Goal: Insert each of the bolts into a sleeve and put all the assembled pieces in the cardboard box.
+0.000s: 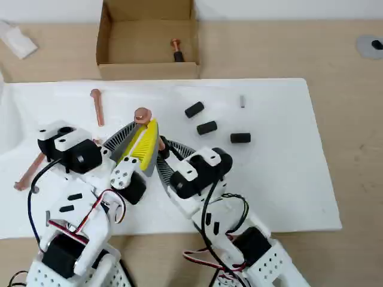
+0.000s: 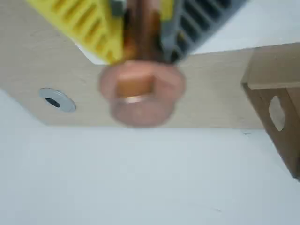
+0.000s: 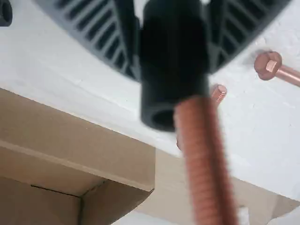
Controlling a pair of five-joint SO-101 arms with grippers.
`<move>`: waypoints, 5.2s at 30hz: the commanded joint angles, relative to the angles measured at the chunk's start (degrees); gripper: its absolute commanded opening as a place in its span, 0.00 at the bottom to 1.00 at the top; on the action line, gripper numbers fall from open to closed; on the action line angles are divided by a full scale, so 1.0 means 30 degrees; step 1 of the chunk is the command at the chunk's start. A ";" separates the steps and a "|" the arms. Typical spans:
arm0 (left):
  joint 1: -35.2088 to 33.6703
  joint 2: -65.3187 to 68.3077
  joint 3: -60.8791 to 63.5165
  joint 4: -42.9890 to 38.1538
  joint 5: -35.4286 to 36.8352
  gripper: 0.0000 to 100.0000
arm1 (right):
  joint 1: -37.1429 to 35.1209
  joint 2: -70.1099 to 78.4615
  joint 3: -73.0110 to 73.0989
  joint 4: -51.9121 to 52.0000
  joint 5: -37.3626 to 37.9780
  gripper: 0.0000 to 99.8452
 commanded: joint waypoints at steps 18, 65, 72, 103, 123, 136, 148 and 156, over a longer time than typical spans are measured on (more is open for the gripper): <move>-0.1143 -0.0044 0.1729 -0.3048 -0.0088 0.01 | -0.0337 -0.0396 -0.0044 -0.0527 -0.0147 0.01; 0.0557 -0.0073 0.2256 -0.1260 -0.0733 0.09 | -0.0278 -0.0396 0.0425 -0.0498 -0.0147 0.01; 0.0498 -0.0073 0.1905 0.0029 -0.0645 0.12 | -0.0278 -0.0366 0.0396 -0.0498 -0.0147 0.01; -0.5421 0.7985 -0.9612 0.9993 -0.2872 0.00 | 0.4117 1.1209 -1.1766 -0.0557 -0.0264 0.01; -1.1429 0.8982 -0.7179 0.8264 -0.2637 0.00 | 0.7018 4.0396 -4.0601 0.1377 -0.1495 0.01; -1.1458 0.8982 -0.4366 0.5714 -0.3429 0.00 | 0.7985 5.4784 -5.7392 0.5832 -0.1436 0.01; -1.1370 0.8982 -0.3810 0.5656 -0.3399 0.00 | 0.8835 5.8359 -6.0029 0.6623 -0.1377 0.01; -1.1370 0.8982 -0.3282 0.5773 -0.3399 0.00 | 0.8747 5.8916 -6.0029 0.6623 -0.0059 0.01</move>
